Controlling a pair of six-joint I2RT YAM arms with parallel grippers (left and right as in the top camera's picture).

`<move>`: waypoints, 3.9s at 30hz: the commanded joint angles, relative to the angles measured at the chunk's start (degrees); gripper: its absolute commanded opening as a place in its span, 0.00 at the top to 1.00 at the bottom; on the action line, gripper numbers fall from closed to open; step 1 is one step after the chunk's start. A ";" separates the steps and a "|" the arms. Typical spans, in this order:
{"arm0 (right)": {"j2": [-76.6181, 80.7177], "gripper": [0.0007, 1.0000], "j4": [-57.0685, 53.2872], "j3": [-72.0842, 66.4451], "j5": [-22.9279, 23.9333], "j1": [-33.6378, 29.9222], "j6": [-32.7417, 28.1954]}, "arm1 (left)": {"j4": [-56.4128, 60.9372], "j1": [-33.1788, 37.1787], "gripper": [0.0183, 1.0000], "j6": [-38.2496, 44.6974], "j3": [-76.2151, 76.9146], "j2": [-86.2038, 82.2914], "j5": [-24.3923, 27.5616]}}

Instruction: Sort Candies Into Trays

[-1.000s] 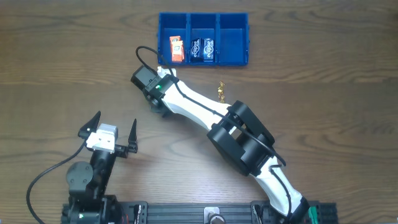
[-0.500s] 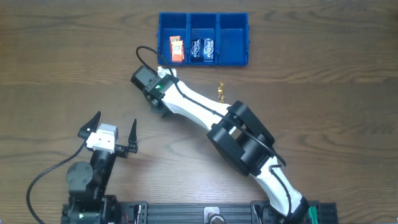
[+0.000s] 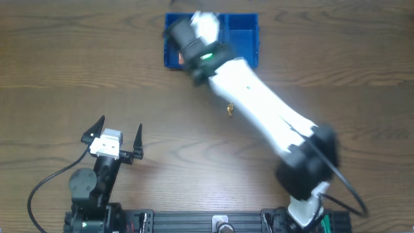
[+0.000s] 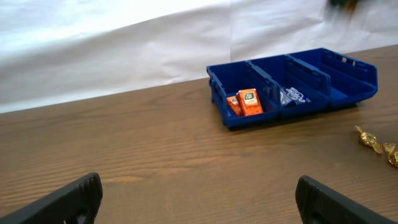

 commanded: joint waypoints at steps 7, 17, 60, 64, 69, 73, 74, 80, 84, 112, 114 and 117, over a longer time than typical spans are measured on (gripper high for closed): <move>4.68 0.79 8.09 0.46 -1.95 -13.33 -11.23 | -2.38 0.17 0.00 0.35 -1.03 -0.33 1.22; 12.61 0.79 12.00 0.46 -6.14 -16.39 -12.48 | -2.38 0.17 0.00 0.35 -1.03 -0.33 1.22; 1.90 0.07 3.06 0.48 -13.40 -15.56 -13.42 | -2.38 0.17 0.00 0.35 -1.03 -0.33 1.22; -0.61 0.07 -9.79 0.46 -14.69 -14.01 -9.09 | -2.38 0.17 0.00 0.35 -1.03 -0.33 1.22; -0.59 0.07 -16.11 -4.17 -21.92 -12.11 -6.56 | -2.38 0.17 0.00 0.35 -1.03 -0.33 1.22; -0.59 0.07 -13.66 -11.30 -25.94 -10.05 -6.27 | -2.38 0.17 0.00 0.35 -1.03 -0.33 1.22; -0.59 0.07 -12.72 -13.11 -26.58 -9.49 -6.01 | -2.38 0.17 0.00 0.35 -1.03 -0.33 1.22; -0.59 0.08 -7.65 -22.75 -27.65 -7.23 -2.86 | -2.38 0.17 0.00 0.35 -1.03 -0.33 1.22; -0.59 0.10 -5.07 -27.63 -27.93 -6.34 -1.84 | -2.38 0.17 0.00 0.35 -1.03 -0.33 1.22; 3.72 0.34 6.51 -33.33 -24.02 -7.80 -1.86 | -2.38 0.17 0.00 0.35 -1.03 -0.33 1.22; 3.72 0.38 6.99 -33.33 -23.93 -7.80 -1.88 | -2.38 0.17 0.00 0.35 -1.03 -0.33 1.22; 3.72 0.42 7.26 -33.31 -23.06 -7.80 -1.86 | -2.38 0.17 0.00 0.35 -1.03 -0.33 1.22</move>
